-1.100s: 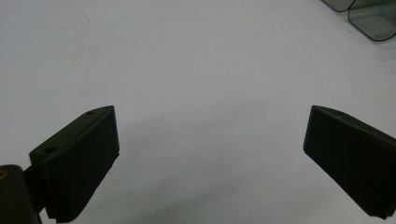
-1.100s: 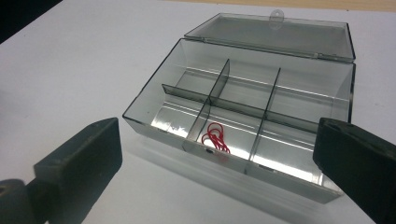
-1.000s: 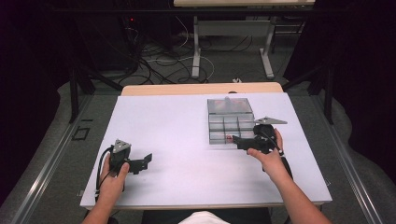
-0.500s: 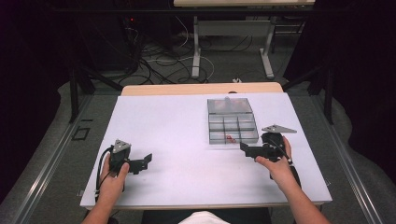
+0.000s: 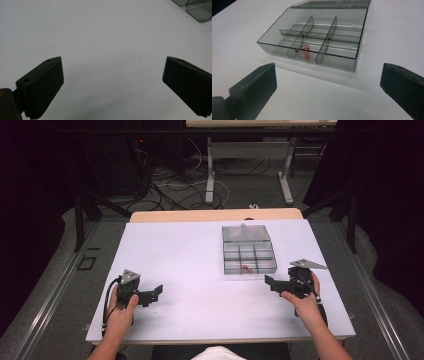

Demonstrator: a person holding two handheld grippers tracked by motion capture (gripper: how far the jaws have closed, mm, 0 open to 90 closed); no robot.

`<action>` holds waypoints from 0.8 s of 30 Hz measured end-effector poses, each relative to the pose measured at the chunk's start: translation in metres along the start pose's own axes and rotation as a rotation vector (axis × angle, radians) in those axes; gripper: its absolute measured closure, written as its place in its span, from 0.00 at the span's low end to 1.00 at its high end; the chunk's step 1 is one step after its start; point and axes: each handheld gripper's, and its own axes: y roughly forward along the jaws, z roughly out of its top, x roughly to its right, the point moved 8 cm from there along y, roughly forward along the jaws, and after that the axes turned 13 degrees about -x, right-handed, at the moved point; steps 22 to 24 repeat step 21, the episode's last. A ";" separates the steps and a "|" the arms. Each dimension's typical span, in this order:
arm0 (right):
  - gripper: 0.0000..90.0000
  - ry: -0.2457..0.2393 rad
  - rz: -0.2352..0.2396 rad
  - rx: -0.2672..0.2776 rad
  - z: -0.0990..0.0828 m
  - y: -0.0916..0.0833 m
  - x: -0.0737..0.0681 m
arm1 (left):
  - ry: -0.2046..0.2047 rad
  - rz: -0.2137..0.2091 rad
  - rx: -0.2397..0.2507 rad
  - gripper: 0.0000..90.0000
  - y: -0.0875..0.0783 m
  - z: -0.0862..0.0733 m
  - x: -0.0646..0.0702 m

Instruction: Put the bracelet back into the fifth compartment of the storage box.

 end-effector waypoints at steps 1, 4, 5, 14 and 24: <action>0.01 -0.001 -0.003 0.001 -0.001 0.001 0.002 | -0.002 0.000 0.001 0.04 0.000 0.000 0.000; 0.02 0.019 -0.006 0.005 -0.002 0.001 0.008 | 0.001 0.000 0.000 0.04 0.000 0.000 0.000; 0.02 0.025 -0.006 0.007 -0.003 0.002 0.009 | 0.002 0.000 0.000 0.04 0.000 0.000 0.000; 0.03 0.058 -0.016 0.018 -0.007 0.001 0.019 | 0.002 -0.002 0.004 0.04 0.001 0.001 0.001; 0.03 0.068 -0.016 0.015 -0.008 0.002 0.022 | 0.000 -0.003 0.004 0.04 0.001 0.001 0.001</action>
